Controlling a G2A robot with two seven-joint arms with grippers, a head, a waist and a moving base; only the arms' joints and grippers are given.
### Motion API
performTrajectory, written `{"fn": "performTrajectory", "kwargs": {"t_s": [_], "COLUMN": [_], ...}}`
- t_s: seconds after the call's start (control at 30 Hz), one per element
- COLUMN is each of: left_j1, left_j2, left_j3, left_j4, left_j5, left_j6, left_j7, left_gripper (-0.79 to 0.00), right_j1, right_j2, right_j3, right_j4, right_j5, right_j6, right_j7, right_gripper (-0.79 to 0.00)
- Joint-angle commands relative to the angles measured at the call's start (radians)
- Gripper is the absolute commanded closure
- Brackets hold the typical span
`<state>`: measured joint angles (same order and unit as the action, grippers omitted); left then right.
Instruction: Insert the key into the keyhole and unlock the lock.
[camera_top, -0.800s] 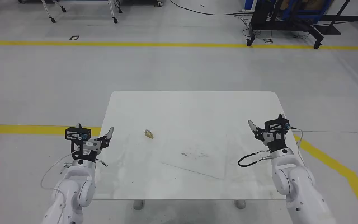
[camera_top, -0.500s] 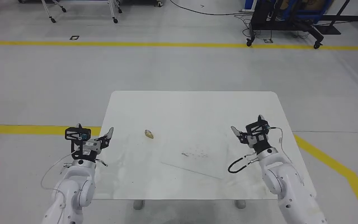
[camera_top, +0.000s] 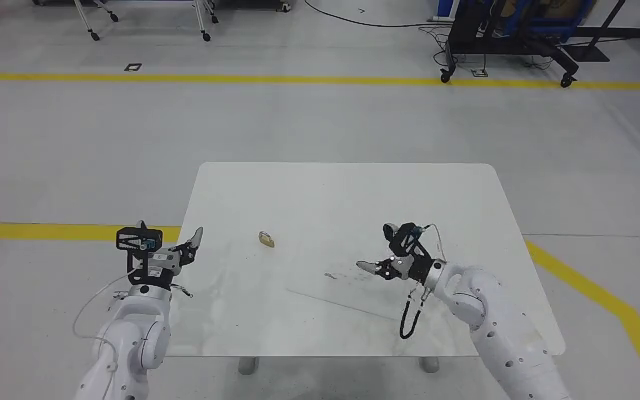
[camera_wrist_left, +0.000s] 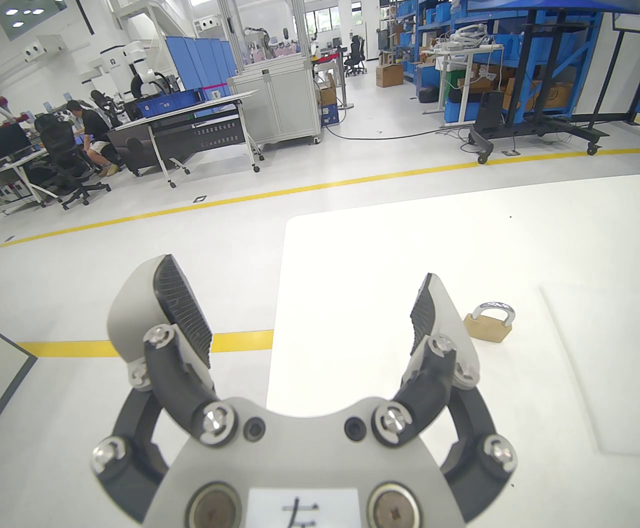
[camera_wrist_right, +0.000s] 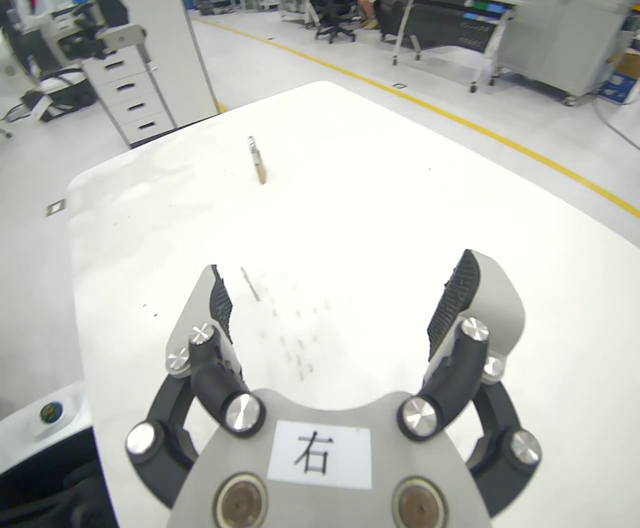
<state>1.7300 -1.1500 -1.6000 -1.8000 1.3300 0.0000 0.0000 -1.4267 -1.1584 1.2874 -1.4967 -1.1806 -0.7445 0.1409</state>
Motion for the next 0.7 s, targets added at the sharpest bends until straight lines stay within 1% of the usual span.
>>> {"fn": "performTrajectory", "kwargs": {"t_s": [0.0,0.1,0.13,0.17,0.3,0.37,0.53,0.67], "left_j1": [0.0,0.0,0.0,0.0,0.0,0.0,0.0,0.0], "left_j2": [0.0,0.0,0.0,0.0,0.0,0.0,0.0,0.0], "left_j3": [0.0,0.0,0.0,0.0,0.0,0.0,0.0,0.0], "left_j4": [0.0,0.0,0.0,0.0,0.0,0.0,0.0,0.0], "left_j5": [0.0,0.0,0.0,0.0,0.0,0.0,0.0,0.0], "left_j6": [0.0,0.0,0.0,0.0,0.0,0.0,0.0,0.0], "left_j7": [0.0,0.0,0.0,0.0,0.0,0.0,0.0,0.0], "left_gripper": [-0.785,-0.785,-0.785,-0.785,-0.785,-0.785,-0.785,-0.785], "right_j1": [0.04,0.084,0.099,0.114,0.166,0.184,0.225,0.252], "right_j2": [-0.002,-0.006,-0.008,-0.01,-0.019,-0.022,-0.032,-0.04], "right_j3": [-0.036,-0.085,-0.099,-0.114,-0.176,-0.203,-0.26,-0.297], "right_j4": [0.039,0.084,0.1,0.115,0.151,0.16,0.191,0.214], "right_j5": [-0.004,-0.023,-0.028,-0.037,-0.085,-0.113,-0.149,-0.164], "right_j6": [-0.07,-0.133,-0.14,-0.137,-0.149,-0.148,-0.14,-0.126], "right_j7": [0.013,0.019,0.021,0.027,0.055,0.062,0.071,0.082], "right_gripper": [-0.631,-0.493,-0.428,-0.388,-0.342,-0.339,-0.299,-0.317]}}
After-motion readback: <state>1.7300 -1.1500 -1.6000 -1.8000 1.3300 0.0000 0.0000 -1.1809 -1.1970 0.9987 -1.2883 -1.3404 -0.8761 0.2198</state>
